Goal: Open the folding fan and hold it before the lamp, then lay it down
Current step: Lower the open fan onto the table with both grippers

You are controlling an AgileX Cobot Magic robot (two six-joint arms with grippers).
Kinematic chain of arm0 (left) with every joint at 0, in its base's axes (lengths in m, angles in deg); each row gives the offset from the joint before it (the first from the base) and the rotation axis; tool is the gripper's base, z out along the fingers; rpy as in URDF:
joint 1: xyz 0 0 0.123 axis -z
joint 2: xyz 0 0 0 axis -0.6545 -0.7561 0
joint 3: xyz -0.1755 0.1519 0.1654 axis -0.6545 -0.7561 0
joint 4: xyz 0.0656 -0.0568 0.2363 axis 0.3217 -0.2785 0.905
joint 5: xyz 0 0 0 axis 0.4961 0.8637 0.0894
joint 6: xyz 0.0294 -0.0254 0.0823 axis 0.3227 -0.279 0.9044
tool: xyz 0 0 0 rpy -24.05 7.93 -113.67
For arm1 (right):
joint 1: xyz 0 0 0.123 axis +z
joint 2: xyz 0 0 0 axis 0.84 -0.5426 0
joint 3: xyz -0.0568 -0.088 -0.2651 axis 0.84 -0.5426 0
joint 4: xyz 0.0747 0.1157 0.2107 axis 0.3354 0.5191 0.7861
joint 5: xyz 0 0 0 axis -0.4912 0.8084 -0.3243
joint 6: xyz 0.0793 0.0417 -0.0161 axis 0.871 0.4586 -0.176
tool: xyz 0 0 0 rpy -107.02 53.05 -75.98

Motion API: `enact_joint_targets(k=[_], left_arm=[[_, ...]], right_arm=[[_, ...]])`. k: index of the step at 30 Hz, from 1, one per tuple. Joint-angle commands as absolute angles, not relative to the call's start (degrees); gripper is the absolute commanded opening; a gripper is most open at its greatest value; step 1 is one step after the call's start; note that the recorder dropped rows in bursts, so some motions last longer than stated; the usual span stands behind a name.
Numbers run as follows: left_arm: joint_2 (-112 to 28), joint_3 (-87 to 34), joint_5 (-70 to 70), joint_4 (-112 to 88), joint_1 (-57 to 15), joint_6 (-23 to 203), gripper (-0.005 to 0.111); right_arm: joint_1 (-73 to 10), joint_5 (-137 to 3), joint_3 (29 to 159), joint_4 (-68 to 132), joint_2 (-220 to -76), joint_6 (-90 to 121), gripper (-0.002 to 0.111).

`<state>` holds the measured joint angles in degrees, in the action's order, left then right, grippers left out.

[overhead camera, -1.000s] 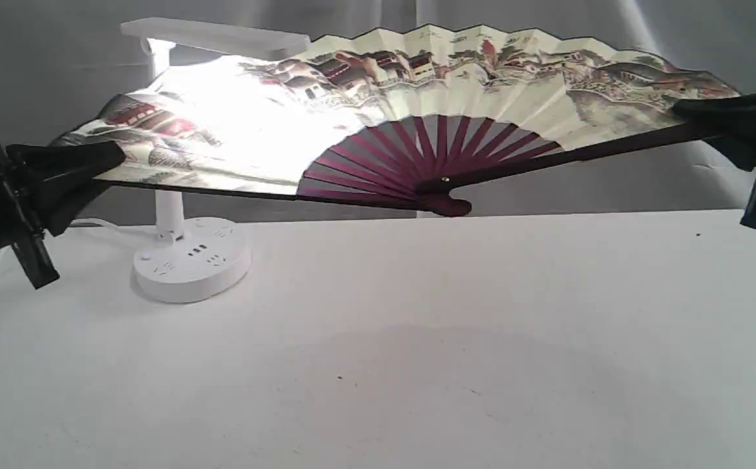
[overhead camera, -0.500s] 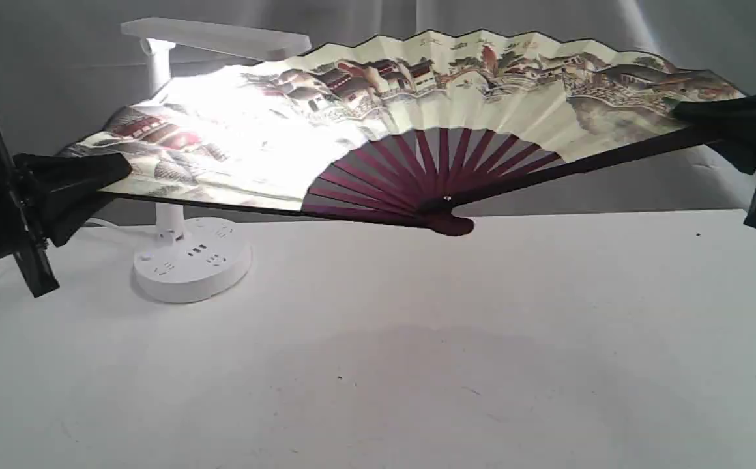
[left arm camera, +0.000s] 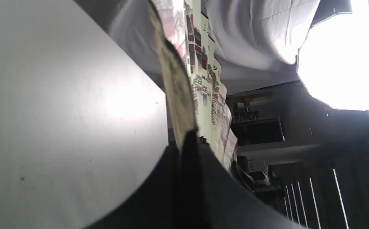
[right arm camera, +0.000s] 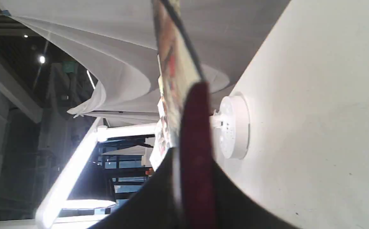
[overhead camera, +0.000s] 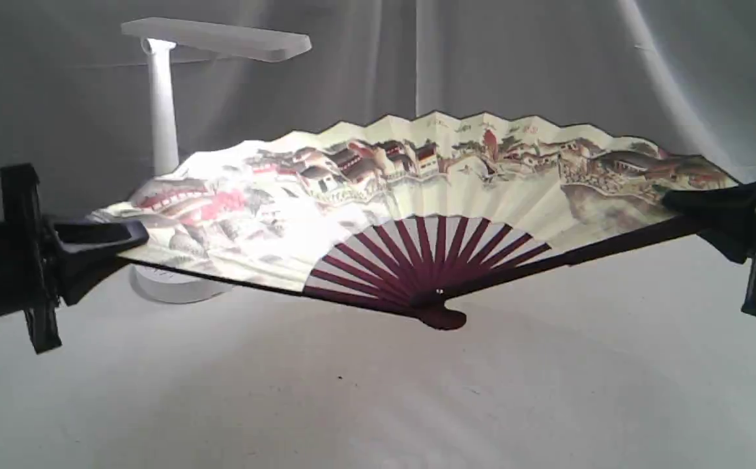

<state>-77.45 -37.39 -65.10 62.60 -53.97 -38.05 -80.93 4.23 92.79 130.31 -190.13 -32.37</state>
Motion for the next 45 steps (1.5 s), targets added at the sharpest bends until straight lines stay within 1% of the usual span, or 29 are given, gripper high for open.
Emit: enact_joint_targets(k=[1,5,9,12,18,23,28,33,37,39,40,42,44,45], left_arm=[[-81.4,-39.7,-59.9,59.7,-54.9,-31.9,0.000],[-84.9,-41.9,-61.3,57.3,-54.9,-24.8,0.000],[-87.5,-42.9,-67.1,57.1,-54.9,-20.9,0.000],[-89.1,-45.1,-66.9,58.0,-54.9,-18.9,0.000],[-94.8,-50.7,-68.1,49.9,-54.9,-8.5,0.000],[-99.7,-51.5,-70.0,49.9,-54.9,-7.5,0.000],[-103.3,-51.5,-70.0,49.9,-54.9,-6.8,0.000],[-103.9,-51.5,-70.0,49.9,-54.9,-5.8,0.000],[-103.9,-51.5,-70.0,49.7,-54.9,-5.0,0.004],[-103.9,-51.5,-70.0,49.7,-54.9,-5.0,0.010],[-103.9,-51.5,-70.0,49.7,-54.9,-5.0,0.013],[-103.8,-51.5,-70.0,49.7,-54.9,-4.7,0.023],[-103.6,-51.5,-70.0,49.7,-54.9,-4.6,0.031],[-103.6,-51.4,-70.0,49.7,-54.9,-4.5,0.036]], right_arm=[[-82.9,3.0,89.5,131.6,-189.8,-37.9,0.000],[-84.0,-0.1,85.4,131.6,-189.8,-42.3,0.000],[-84.0,-1.0,82.9,131.6,-189.8,-49.9,0.000],[-84.0,-2.8,80.6,131.6,-189.8,-51.6,0.000],[-84.0,-9.2,75.8,131.6,-189.8,-57.4,0.000],[-84.0,-14.8,72.8,131.6,-189.8,-59.9,0.000],[-84.0,-15.7,71.5,131.6,-189.8,-60.2,0.000],[-84.0,-16.0,71.5,131.6,-189.8,-60.2,0.000],[-84.0,-16.0,71.5,131.6,-189.8,-61.4,0.000],[-84.0,-16.8,71.5,131.6,-189.8,-61.4,0.004],[-84.0,-17.2,71.5,131.6,-189.8,-61.4,0.007],[-84.0,-18.1,71.5,131.6,-189.8,-61.4,0.016],[-84.0,-18.4,71.5,131.6,-189.8,-61.7,0.028],[-84.0,-18.4,71.5,131.6,-189.8,-61.9,0.032]])
